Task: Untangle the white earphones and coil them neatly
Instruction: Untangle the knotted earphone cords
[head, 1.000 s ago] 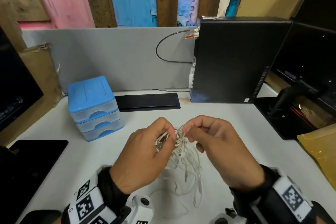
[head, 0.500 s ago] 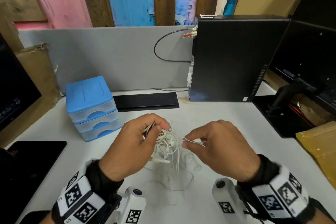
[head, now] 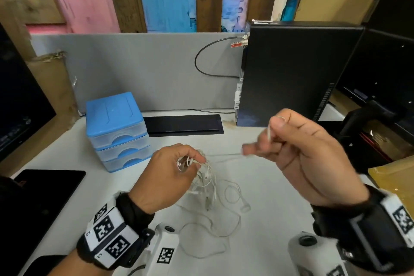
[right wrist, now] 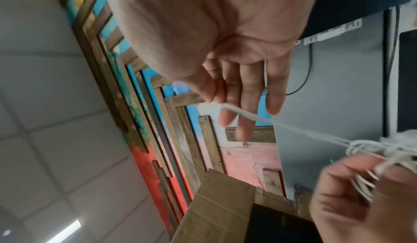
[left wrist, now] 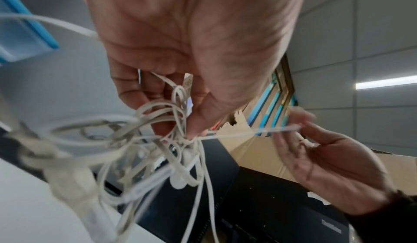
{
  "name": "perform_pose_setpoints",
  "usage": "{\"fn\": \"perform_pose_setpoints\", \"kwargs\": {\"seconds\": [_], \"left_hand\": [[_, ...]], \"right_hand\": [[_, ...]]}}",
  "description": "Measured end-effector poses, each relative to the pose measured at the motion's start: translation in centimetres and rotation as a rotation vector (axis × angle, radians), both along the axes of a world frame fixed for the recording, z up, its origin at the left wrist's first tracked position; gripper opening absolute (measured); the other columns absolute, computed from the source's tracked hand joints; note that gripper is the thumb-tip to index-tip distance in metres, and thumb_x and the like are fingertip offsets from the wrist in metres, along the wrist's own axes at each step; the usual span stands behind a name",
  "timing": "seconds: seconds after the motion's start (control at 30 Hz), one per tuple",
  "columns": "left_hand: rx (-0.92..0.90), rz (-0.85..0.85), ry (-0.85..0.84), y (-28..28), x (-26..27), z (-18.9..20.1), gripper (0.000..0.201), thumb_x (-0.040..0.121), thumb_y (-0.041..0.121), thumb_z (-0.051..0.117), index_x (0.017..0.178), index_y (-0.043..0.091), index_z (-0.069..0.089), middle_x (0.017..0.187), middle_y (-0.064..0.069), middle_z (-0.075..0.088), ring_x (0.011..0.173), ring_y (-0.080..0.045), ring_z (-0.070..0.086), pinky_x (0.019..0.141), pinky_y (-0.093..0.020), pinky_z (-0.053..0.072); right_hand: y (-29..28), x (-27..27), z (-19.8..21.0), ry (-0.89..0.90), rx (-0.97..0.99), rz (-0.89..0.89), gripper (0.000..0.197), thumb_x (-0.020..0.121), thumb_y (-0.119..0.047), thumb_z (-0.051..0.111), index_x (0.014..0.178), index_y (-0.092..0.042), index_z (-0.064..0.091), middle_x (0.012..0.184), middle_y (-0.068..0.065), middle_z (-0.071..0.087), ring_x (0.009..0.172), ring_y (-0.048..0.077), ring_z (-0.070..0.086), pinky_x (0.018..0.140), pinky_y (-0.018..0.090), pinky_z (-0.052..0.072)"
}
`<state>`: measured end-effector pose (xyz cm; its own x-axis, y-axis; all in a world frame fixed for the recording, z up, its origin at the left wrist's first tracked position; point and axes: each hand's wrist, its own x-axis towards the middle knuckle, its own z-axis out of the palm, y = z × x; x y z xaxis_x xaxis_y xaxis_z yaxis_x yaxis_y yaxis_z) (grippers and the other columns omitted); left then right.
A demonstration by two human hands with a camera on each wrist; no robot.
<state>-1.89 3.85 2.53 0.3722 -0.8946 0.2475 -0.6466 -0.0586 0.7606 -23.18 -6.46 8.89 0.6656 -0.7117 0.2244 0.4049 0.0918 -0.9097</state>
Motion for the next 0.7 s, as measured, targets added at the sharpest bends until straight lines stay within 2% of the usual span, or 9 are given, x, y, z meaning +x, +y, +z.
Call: {"fn": "perform_pose_setpoints", "kwargs": {"seconds": [0.07,0.13,0.2,0.27,0.3,0.4,0.5,0.63,0.7], "left_hand": [[0.01,0.008,0.05,-0.1,0.0,0.0,0.023,0.087,0.01,0.071,0.079,0.032,0.074,0.083,0.013,0.072,0.079,-0.012,0.064,0.072,-0.024,0.052],[0.004,0.003,0.118,-0.2,-0.2,0.3,0.025,0.087,0.007,0.071,0.077,0.03,0.075,0.083,0.011,0.073,0.08,-0.014,0.066,0.073,-0.027,0.055],[-0.009,-0.01,0.238,-0.2,-0.5,0.6,0.026,0.087,0.003,0.071,0.077,0.026,0.076,0.082,0.008,0.075,0.077,-0.013,0.067,0.072,-0.024,0.055],[-0.01,-0.042,0.378,-0.1,-0.9,1.0,0.023,0.086,-0.001,0.071,0.079,0.02,0.078,0.081,0.006,0.076,0.069,-0.008,0.065,0.066,-0.017,0.051],[-0.003,-0.063,0.442,0.0,-1.1,1.1,0.019,0.086,-0.002,0.071,0.081,0.014,0.079,0.08,0.004,0.076,0.068,-0.006,0.065,0.064,-0.016,0.049],[0.011,-0.114,0.531,0.1,-1.8,1.4,0.015,0.087,-0.003,0.069,0.084,0.008,0.079,0.079,0.0,0.076,0.067,-0.009,0.064,0.062,-0.019,0.051],[0.01,-0.133,0.529,0.1,-2.0,1.5,0.016,0.088,-0.003,0.068,0.086,0.008,0.08,0.081,-0.002,0.076,0.065,-0.012,0.063,0.063,-0.022,0.052],[0.017,-0.134,0.565,0.3,-2.0,1.6,0.014,0.087,-0.005,0.068,0.088,0.004,0.079,0.082,-0.006,0.076,0.063,-0.015,0.063,0.062,-0.023,0.052],[0.022,-0.139,0.539,0.3,-2.0,1.6,0.015,0.087,-0.005,0.068,0.087,0.007,0.079,0.081,-0.006,0.076,0.063,-0.015,0.063,0.062,-0.023,0.052]], "right_hand": [[-0.2,-0.2,-0.2,0.088,-0.068,-0.065,0.034,0.093,-0.022,0.063,0.073,-0.005,0.041,0.052,0.005,0.038,0.045,0.021,0.039,0.055,0.033,0.049],[-0.3,0.0,-1.2,0.246,-0.297,-0.181,0.031,0.091,-0.024,0.069,0.081,-0.005,0.046,0.051,0.002,0.032,0.046,0.017,0.025,0.046,0.027,0.032],[-0.2,0.3,-2.1,0.412,-0.62,-0.233,0.024,0.085,-0.031,0.075,0.099,-0.02,0.058,0.059,0.0,0.041,0.049,0.013,0.03,0.049,0.023,0.032],[0.1,0.4,-2.8,0.598,-0.912,-0.192,0.037,0.082,-0.047,0.074,0.116,-0.037,0.062,0.077,-0.009,0.051,0.055,0.007,0.042,0.056,0.013,0.033],[0.1,0.5,-3.1,0.671,-0.999,-0.163,0.04,0.082,-0.053,0.072,0.119,-0.043,0.064,0.084,-0.013,0.052,0.061,0.004,0.048,0.058,0.013,0.034],[0.6,0.9,-3.8,0.762,-1.088,-0.155,0.037,0.081,-0.062,0.066,0.116,-0.052,0.067,0.087,-0.015,0.05,0.065,0.006,0.051,0.058,0.019,0.041],[0.6,1.3,-4.3,0.767,-1.123,-0.228,0.032,0.08,-0.058,0.068,0.11,-0.048,0.072,0.082,-0.014,0.05,0.057,0.005,0.047,0.053,0.026,0.045],[0.8,1.5,-4.6,0.74,-1.136,-0.277,0.019,0.082,-0.046,0.072,0.101,-0.043,0.076,0.08,-0.012,0.05,0.053,-0.001,0.042,0.051,0.026,0.041],[0.6,1.6,-4.8,0.686,-1.095,-0.293,0.015,0.085,-0.044,0.068,0.096,-0.041,0.078,0.084,-0.015,0.052,0.064,-0.002,0.049,0.056,0.024,0.042]]}}
